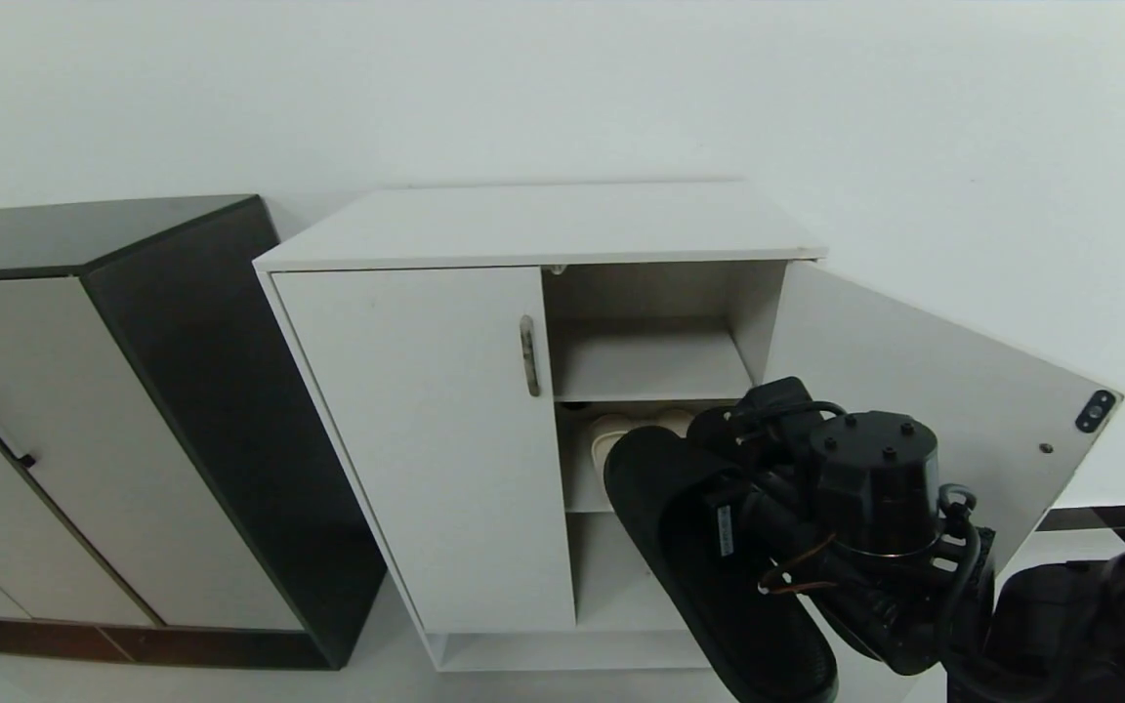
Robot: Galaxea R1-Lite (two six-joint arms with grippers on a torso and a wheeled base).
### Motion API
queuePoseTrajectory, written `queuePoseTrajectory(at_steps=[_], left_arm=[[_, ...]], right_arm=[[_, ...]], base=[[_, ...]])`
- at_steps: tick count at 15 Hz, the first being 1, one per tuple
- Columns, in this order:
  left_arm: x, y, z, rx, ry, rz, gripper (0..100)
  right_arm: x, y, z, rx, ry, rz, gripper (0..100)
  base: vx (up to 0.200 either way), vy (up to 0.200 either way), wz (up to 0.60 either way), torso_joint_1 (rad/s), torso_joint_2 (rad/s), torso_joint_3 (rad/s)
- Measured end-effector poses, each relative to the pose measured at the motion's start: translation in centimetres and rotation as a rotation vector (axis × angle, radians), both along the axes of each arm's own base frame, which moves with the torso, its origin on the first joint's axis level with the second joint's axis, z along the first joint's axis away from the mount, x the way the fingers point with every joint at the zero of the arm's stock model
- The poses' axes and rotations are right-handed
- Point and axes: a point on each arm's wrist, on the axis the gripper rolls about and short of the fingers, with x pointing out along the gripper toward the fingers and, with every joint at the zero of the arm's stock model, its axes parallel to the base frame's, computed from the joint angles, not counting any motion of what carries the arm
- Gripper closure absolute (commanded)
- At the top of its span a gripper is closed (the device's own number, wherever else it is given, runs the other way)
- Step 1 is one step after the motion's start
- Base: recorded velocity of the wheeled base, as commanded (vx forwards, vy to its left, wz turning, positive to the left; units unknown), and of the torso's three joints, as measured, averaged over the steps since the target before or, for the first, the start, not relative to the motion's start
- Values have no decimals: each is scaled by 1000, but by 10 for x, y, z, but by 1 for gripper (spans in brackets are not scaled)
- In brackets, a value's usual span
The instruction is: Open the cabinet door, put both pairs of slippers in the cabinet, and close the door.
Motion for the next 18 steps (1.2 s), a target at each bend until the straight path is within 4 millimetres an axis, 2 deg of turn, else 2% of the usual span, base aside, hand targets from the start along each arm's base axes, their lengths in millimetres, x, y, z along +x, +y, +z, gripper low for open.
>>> queuePoseTrajectory(at_steps=[10, 18], left_arm=[[0, 0, 0, 0, 1, 0, 100], [0, 0, 0, 0, 0, 0, 100]], right_arm=[[-1, -1, -2, -5, 8, 9, 100], [-1, 2, -5, -9, 5, 16, 100]], base=[[0, 0, 0, -80, 435, 358], [0, 0, -75, -1, 44, 40]])
